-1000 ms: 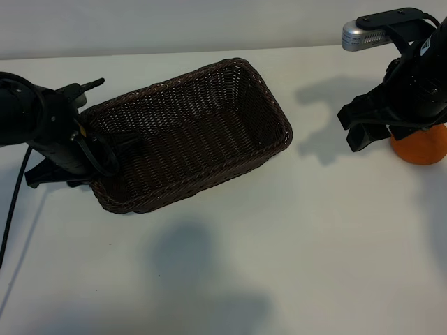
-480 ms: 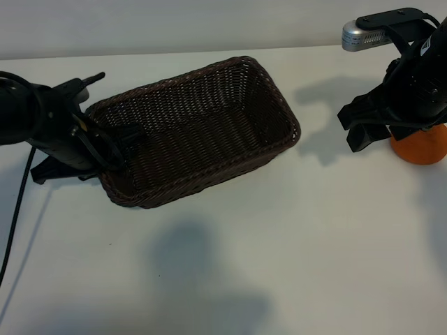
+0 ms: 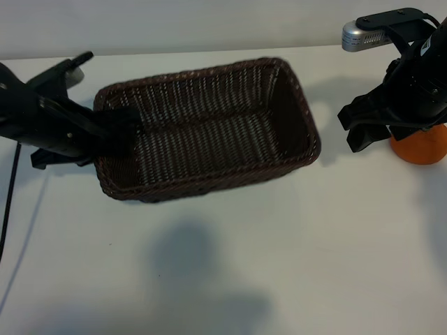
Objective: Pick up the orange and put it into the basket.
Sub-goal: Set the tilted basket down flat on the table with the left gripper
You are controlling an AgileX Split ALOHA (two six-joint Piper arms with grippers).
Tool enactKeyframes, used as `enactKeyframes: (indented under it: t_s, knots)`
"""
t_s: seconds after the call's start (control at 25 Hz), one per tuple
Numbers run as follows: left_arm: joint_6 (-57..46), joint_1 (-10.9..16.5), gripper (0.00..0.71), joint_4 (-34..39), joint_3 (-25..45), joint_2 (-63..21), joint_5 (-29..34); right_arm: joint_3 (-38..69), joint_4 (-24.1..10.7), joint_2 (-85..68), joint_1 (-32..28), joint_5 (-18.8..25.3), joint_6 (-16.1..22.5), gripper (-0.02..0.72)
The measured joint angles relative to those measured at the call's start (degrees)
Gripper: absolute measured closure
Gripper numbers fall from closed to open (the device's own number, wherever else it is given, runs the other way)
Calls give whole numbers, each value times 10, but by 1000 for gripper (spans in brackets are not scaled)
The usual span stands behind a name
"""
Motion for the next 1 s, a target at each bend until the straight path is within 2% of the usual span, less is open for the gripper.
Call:
enactKeyframes:
  t_s: [0.08, 0.2, 0.44, 0.68, 0.8, 1.0]
  knots:
    - [53, 10, 559, -48, 0, -11, 8, 0, 0, 0, 0, 0, 0, 108]
    - [101, 18, 559, -78, -2, -17, 24, 0, 0, 0, 0, 0, 0, 108]
    - [119, 18, 559, -77, -28, -8, 42, 0, 0, 0, 0, 0, 0, 108]
    - [119, 17, 560, -59, -87, 41, 61, 0, 0, 0, 0, 2, 0, 108]
    - [119, 10, 560, -50, -113, 77, 65, 0, 0, 0, 0, 2, 0, 108]
    - [119, -18, 560, -43, -167, 129, 77, 0, 0, 0, 0, 2, 0, 108]
